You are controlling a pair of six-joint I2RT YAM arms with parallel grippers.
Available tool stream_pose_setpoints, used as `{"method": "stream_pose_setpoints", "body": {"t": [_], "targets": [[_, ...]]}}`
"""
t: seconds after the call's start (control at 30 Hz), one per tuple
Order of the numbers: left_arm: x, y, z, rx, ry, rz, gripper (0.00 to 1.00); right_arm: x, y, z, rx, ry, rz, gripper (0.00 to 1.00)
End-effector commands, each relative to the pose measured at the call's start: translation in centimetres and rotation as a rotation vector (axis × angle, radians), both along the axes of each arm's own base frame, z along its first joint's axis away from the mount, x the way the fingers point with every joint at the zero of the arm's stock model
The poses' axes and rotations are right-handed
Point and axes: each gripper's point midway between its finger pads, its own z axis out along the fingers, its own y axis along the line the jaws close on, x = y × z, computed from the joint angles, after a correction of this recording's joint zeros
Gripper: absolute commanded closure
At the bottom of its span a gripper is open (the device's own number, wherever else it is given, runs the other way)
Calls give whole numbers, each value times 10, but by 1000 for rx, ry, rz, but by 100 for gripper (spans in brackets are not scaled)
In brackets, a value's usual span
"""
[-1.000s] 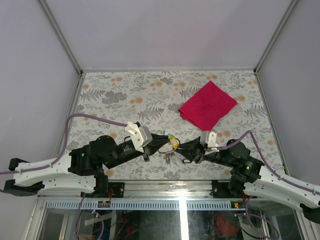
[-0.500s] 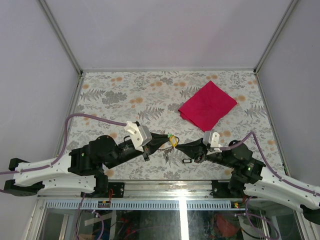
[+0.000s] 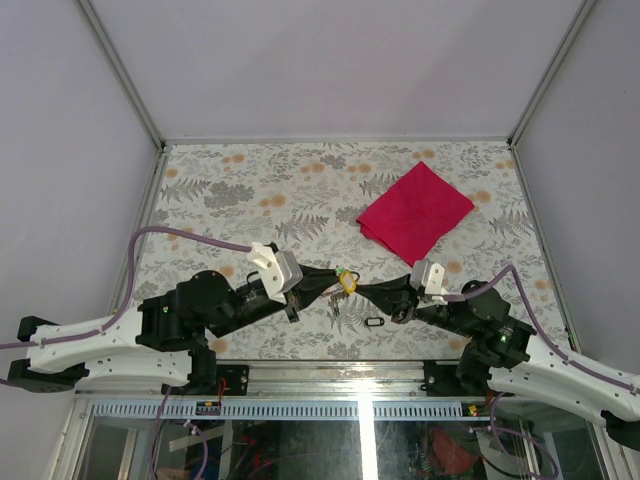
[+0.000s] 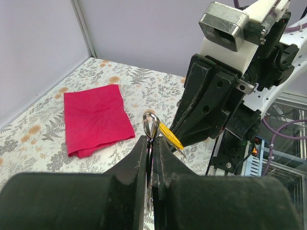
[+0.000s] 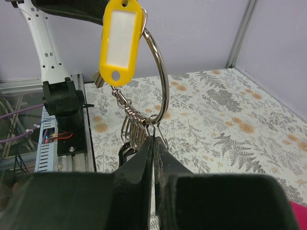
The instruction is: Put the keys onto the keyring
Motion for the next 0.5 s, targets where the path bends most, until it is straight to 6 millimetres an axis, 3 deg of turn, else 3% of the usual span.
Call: {"method": "stream_pose_setpoints", "body": {"t": [0.0, 0.2, 0.47], "targets": [[-1, 0, 29, -123, -1, -2, 100, 9, -3, 30, 91, -65, -50, 99], [-1, -3, 30, -120, -2, -5, 100, 11, 2, 35, 124, -79, -48, 97], [-3, -4, 32, -123, -2, -12, 100, 10, 8, 34, 145, -71, -28, 84]]}}
